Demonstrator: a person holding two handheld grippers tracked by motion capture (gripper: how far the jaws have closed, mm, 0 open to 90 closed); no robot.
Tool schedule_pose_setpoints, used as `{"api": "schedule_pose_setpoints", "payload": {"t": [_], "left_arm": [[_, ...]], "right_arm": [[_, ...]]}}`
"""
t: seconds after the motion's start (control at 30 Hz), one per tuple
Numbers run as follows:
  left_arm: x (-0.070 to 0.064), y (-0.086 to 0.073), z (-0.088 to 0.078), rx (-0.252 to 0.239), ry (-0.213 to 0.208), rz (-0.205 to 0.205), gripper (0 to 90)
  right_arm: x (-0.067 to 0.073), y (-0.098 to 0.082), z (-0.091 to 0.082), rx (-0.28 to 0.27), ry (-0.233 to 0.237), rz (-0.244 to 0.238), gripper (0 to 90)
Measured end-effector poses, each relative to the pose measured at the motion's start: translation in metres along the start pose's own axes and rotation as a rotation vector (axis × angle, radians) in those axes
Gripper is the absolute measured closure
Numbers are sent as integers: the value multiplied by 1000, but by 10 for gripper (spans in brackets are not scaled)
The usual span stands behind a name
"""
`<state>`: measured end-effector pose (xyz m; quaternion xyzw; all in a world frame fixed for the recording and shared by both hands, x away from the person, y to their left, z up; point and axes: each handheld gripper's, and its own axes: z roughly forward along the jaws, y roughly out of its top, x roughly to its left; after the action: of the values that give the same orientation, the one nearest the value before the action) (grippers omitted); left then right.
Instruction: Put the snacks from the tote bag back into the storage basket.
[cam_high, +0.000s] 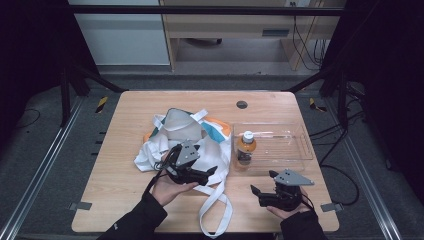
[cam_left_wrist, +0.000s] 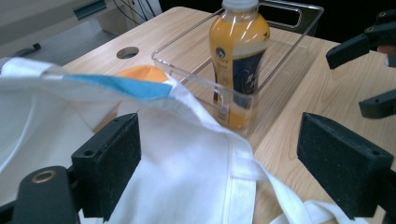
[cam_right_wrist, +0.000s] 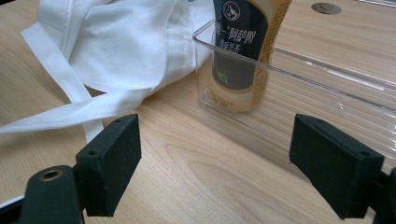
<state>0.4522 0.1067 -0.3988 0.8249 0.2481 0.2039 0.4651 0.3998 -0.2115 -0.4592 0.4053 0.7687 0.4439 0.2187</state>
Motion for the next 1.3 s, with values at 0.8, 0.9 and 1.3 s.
{"api": "schedule_pose_setpoints", "payload": {"t": [0.8, 0.9, 1.3], "left_arm": [[28, -75, -55, -56, 108, -105, 167], [33, -81, -59, -51, 126, -117, 172], [43, -101, -74, -36, 157, -142, 178]], "right_arm": [[0, 0, -1, -6, -6, -7, 164], [0, 0, -1, -10, -7, -10, 163], [-1, 0, -1, -11, -7, -12, 162]]}}
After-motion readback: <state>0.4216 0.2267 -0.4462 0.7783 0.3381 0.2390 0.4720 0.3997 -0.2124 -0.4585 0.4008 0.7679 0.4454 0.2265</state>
